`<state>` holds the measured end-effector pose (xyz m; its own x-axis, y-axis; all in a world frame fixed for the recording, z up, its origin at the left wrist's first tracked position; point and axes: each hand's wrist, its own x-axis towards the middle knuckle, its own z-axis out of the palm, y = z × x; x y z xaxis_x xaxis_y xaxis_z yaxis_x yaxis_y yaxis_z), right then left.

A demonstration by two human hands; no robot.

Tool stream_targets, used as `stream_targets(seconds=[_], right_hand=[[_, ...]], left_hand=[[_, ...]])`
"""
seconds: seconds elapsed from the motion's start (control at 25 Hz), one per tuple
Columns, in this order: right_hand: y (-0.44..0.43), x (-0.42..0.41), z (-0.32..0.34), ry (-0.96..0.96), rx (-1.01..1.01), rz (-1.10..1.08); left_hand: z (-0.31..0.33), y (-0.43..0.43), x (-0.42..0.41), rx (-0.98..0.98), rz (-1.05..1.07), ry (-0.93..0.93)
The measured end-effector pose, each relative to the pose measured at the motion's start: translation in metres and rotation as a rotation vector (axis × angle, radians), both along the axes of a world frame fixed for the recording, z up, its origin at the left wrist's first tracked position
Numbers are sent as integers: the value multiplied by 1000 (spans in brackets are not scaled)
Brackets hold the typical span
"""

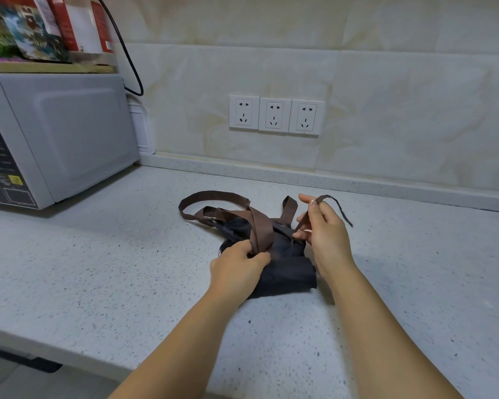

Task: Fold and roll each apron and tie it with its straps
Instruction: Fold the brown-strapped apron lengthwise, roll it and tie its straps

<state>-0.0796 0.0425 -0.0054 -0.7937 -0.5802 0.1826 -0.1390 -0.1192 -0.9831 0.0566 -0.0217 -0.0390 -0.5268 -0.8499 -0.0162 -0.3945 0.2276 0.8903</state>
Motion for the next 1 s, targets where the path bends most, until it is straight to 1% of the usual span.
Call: stream_targets(seconds=[0.16, 0.24, 0.28, 0.32, 0.36, 0.44, 0.48, 0.52, 0.56, 0.6, 0.64, 0.68, 0.72, 0.76, 0.8, 0.84, 0.88, 0.92, 1.0], right_hand=[[3, -2, 1, 26, 85, -140], [9, -4, 3, -2, 119, -171], [13, -7, 2, 4, 174, -173], [19, -12, 1, 48, 281, -175], [25, -20, 0, 137, 449, -180], [39, -26, 2, 282, 857, -222], [46, -27, 3, 330, 992, -278], [51, -23, 4, 407, 1006, -344], [52, -14, 7, 528, 920, -370], [49, 0, 13, 641, 781, -293], [44, 17, 16, 707, 658, -124], [39, 32, 14, 751, 613, 69], [35, 45, 6, 779, 656, 212], [34, 54, -3, 823, 740, 289], [33, 55, -10, 867, 806, 314], [34, 53, -13, 869, 846, 328], [37, 48, -13, 825, 867, 352], [39, 43, -12, 756, 871, 392], [40, 34, -7, 627, 854, 458]], left_hand=[[-1, 3, -1, -141, 15, -69], [-2, 2, -1, -222, 12, -115], [-2, 2, -3, -246, 11, -132], [-2, 2, -3, -259, 11, -149], [-3, 2, -4, -267, 10, -164], [-4, 1, -5, -292, 10, -190], [-5, 1, -5, -293, 7, -202], [-5, 1, -5, -294, 7, -208], [-5, 1, -5, -294, 8, -214], [-5, 1, -6, -294, 8, -226], [-3, 2, -6, -300, 11, -245], [-2, 1, -7, -297, 2, -262], [0, -2, -5, -267, -25, -262], [5, -5, -3, -202, -74, -249], [9, -9, 2, -153, -142, -241], [12, -16, 7, -196, -223, -260], [15, -25, 10, -333, -297, -337], [19, -35, 14, -482, -333, -455], [26, -52, 20, -740, -292, -679]])
